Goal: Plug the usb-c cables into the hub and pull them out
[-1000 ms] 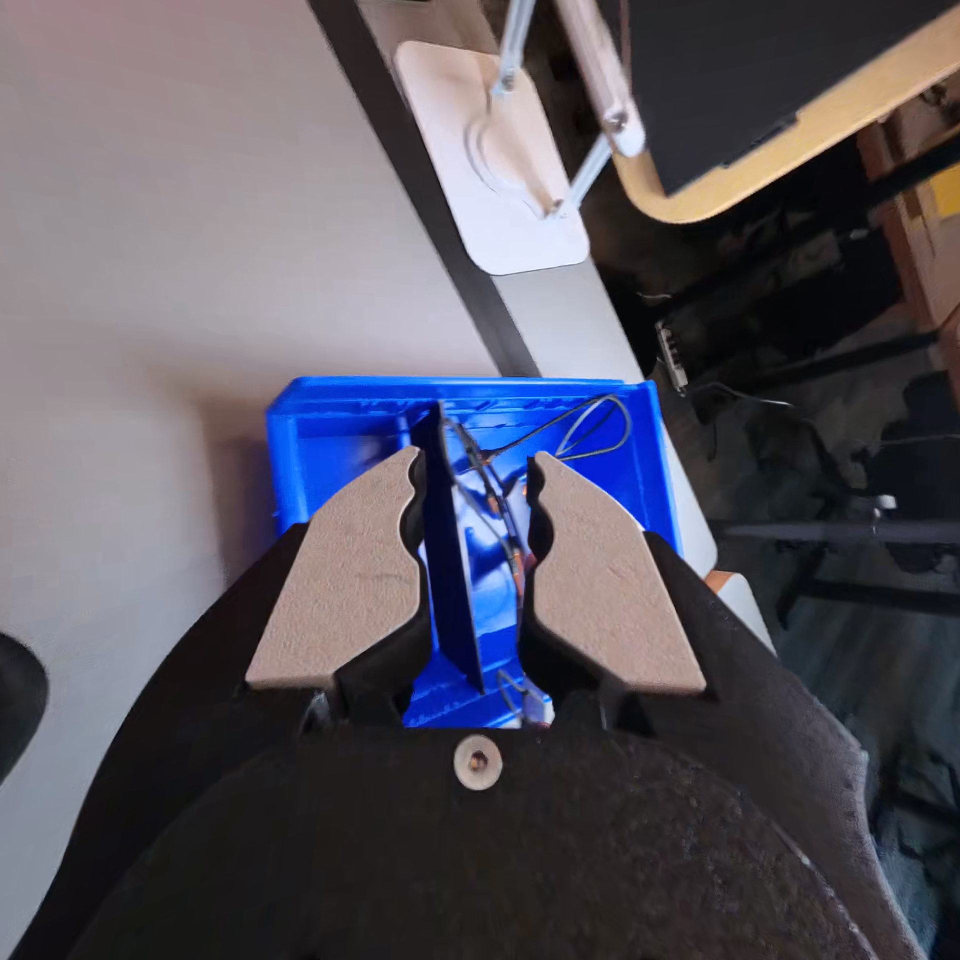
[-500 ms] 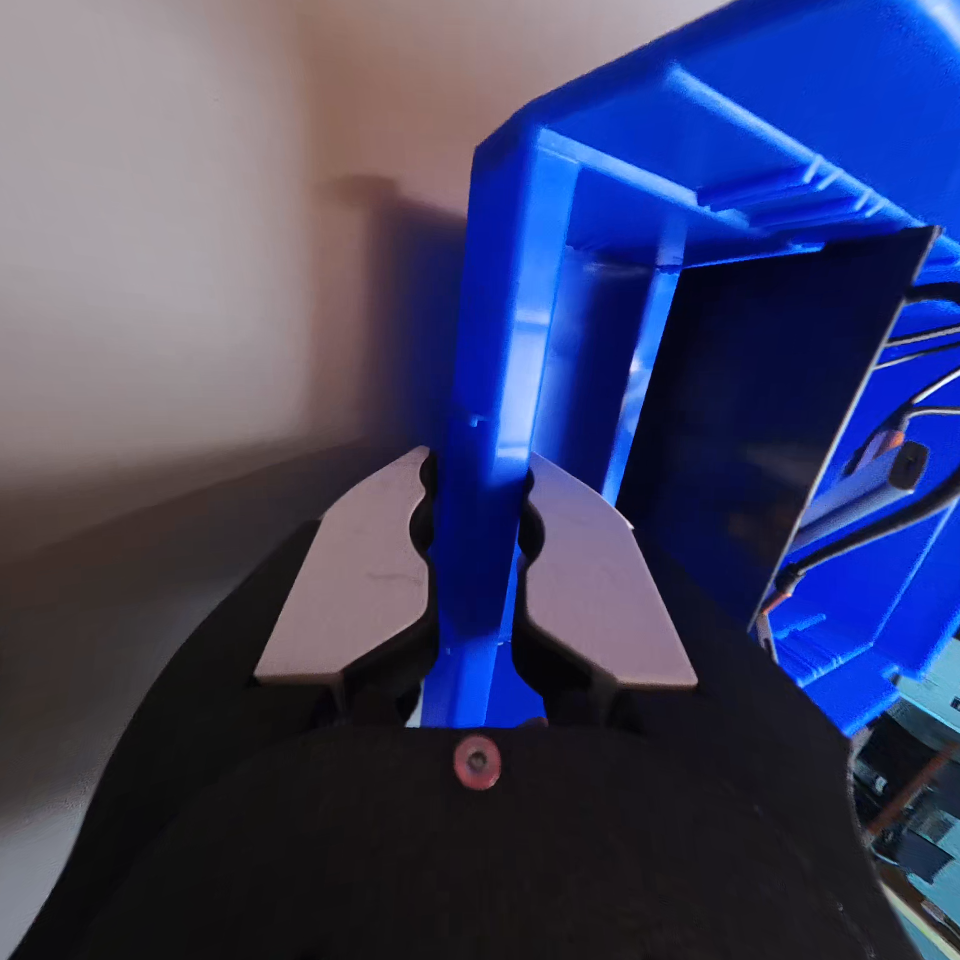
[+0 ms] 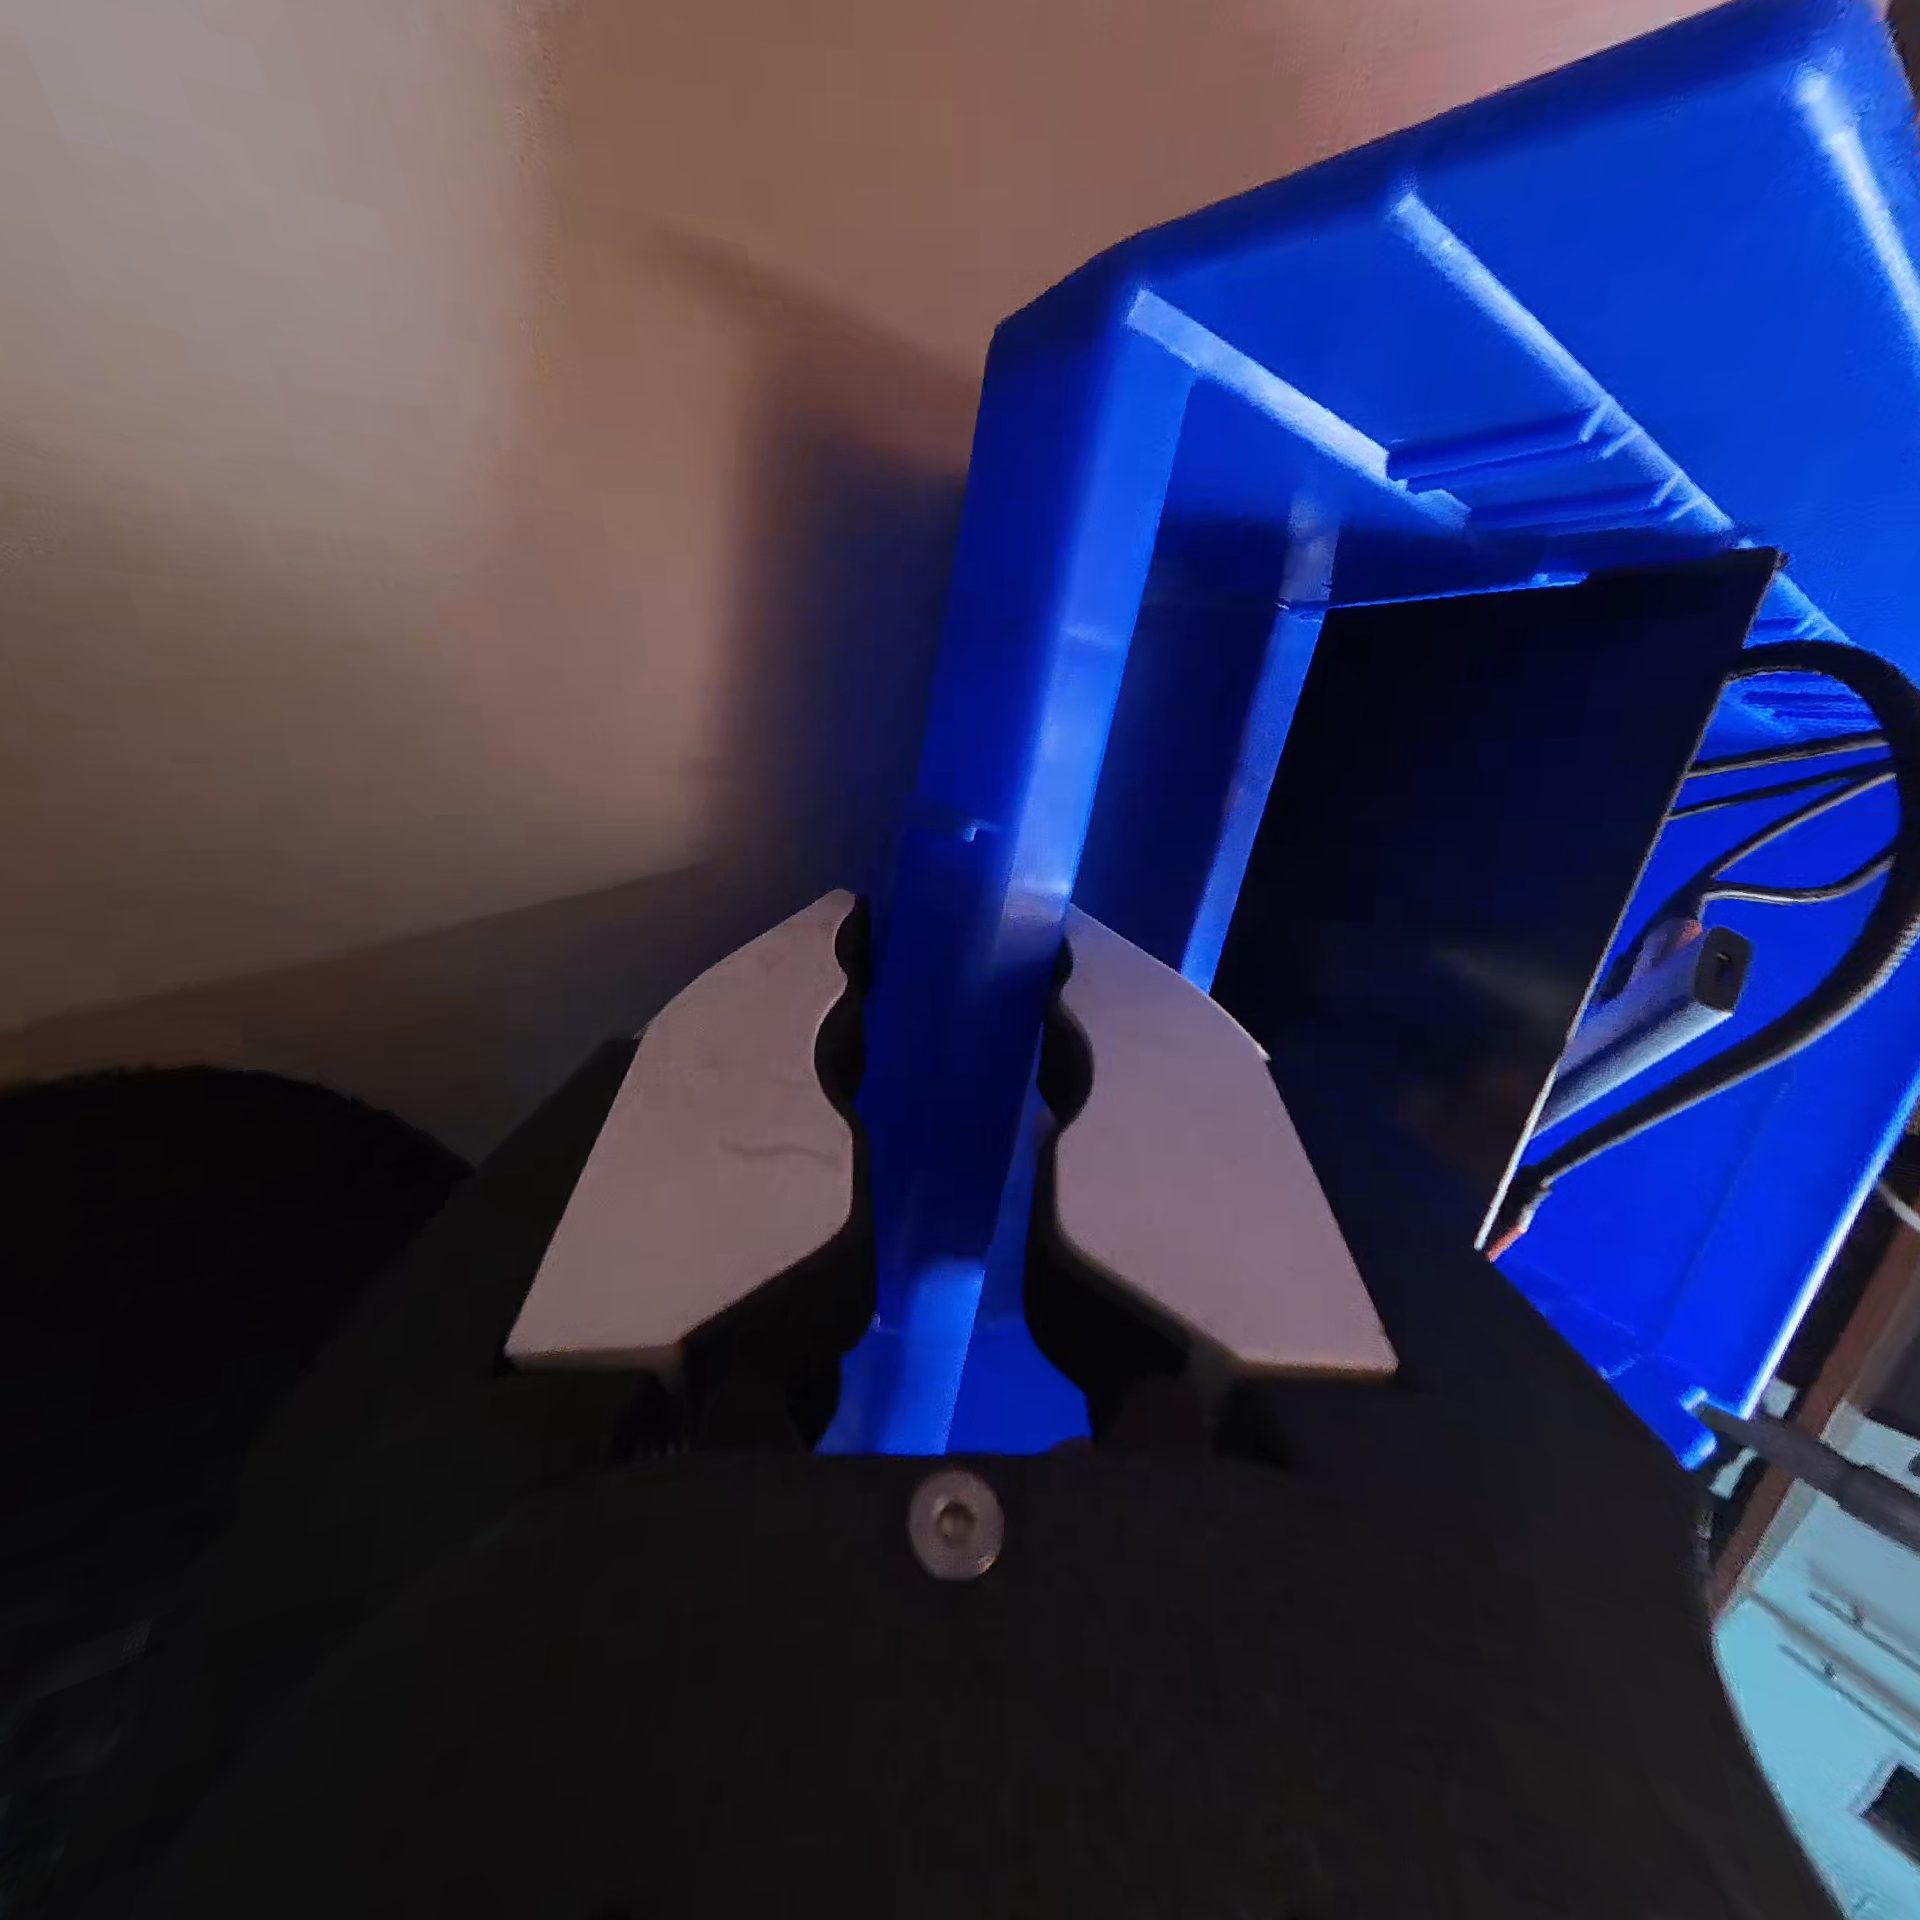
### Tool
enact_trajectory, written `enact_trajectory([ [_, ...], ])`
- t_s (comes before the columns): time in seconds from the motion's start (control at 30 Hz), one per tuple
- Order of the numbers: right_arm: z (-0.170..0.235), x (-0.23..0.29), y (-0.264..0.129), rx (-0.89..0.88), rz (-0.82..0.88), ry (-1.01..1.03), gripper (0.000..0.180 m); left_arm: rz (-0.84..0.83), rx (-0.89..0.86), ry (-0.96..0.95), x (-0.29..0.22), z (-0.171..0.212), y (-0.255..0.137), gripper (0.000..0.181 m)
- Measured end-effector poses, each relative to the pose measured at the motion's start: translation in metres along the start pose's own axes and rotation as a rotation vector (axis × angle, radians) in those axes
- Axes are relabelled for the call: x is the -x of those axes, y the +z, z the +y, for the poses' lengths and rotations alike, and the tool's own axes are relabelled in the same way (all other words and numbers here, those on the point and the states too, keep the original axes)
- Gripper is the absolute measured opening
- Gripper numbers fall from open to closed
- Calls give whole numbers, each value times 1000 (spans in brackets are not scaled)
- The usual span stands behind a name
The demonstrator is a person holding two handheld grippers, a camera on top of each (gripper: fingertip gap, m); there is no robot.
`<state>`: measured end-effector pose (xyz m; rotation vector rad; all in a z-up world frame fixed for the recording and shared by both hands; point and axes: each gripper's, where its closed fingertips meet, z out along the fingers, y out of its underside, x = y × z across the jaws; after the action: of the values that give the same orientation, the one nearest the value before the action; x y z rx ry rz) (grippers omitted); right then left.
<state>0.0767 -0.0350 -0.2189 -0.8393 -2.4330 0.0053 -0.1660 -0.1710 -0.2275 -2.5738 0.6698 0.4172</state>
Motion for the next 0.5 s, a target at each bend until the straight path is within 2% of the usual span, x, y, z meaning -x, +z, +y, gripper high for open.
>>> enact_trajectory([
  [0.17, -59, 33, -21, -94, 110, -79, 35, -25, -98, 111, -2, -58, 15, 39],
  [0.23, -80, 37, -48, -208, 168, -12, 35, -27, -155, 87, -2, -71, 8, 48],
  [0.3, -89, 37, -81, -344, 187, 143, 34, -20, -253, 27, -4, -81, -10, 48],
  [0.4, -69, 25, -121, -494, 247, 435, 31, 26, -436, -112, -16, -90, -45, 47],
  [0.5, -16, 8, -143, -550, 420, 760, 31, 133, -605, -293, -48, -100, -81, 46],
])
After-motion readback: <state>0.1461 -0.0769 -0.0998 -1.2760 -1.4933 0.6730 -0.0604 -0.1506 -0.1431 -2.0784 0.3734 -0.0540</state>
